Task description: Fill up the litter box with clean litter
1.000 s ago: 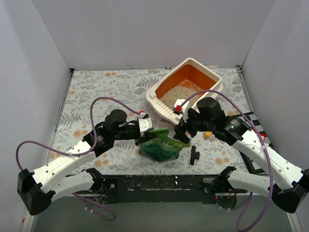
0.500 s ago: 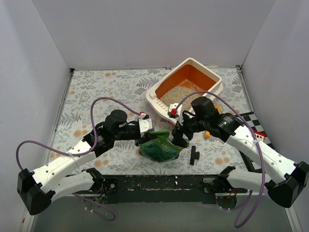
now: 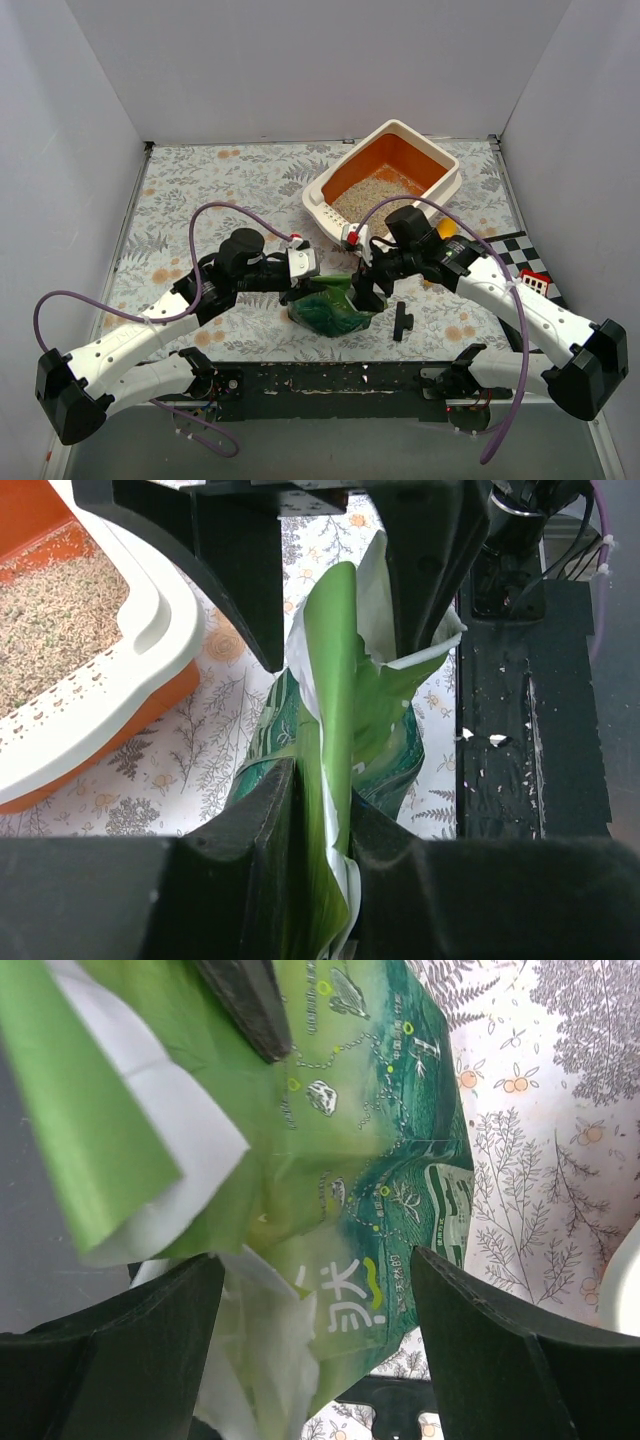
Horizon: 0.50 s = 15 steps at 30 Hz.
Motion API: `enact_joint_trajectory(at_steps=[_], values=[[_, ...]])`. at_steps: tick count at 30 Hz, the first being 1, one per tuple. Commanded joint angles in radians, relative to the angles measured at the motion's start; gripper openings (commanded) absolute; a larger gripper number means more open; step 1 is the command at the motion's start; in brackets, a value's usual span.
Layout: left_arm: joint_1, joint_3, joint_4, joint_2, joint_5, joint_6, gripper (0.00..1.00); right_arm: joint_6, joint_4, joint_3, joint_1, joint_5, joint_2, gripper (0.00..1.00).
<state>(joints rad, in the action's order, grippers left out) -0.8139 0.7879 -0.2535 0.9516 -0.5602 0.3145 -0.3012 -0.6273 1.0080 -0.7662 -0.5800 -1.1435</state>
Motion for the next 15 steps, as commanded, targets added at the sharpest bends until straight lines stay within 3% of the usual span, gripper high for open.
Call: enact_joint_trajectory(at_steps=[1, 4, 6, 7, 8, 15], values=[[0.002, -0.024, -0.029, -0.019, 0.020, -0.011, 0.17, 0.057, 0.084, -0.060, -0.007, 0.045, -0.015, 0.81], [0.004, -0.024, -0.030, -0.022, 0.022, -0.011, 0.17, 0.073, 0.107, -0.074, -0.007, 0.094, -0.019, 0.72], [0.004, -0.026, -0.029, -0.024, 0.025, -0.012, 0.17, 0.073, 0.103, -0.066, -0.007, 0.117, -0.021, 0.44], [0.002, -0.029, -0.029, -0.024, 0.025, -0.012, 0.18, 0.080, 0.100, -0.057, -0.008, 0.162, -0.018, 0.20], [0.004, -0.027, -0.030, -0.020, 0.026, -0.012, 0.18, 0.092, 0.100, -0.048, -0.008, 0.217, -0.013, 0.02], [0.002, -0.016, -0.039, -0.027, 0.019, -0.023, 0.17, 0.181, 0.115, 0.033, -0.008, 0.546, 0.096, 0.01]])
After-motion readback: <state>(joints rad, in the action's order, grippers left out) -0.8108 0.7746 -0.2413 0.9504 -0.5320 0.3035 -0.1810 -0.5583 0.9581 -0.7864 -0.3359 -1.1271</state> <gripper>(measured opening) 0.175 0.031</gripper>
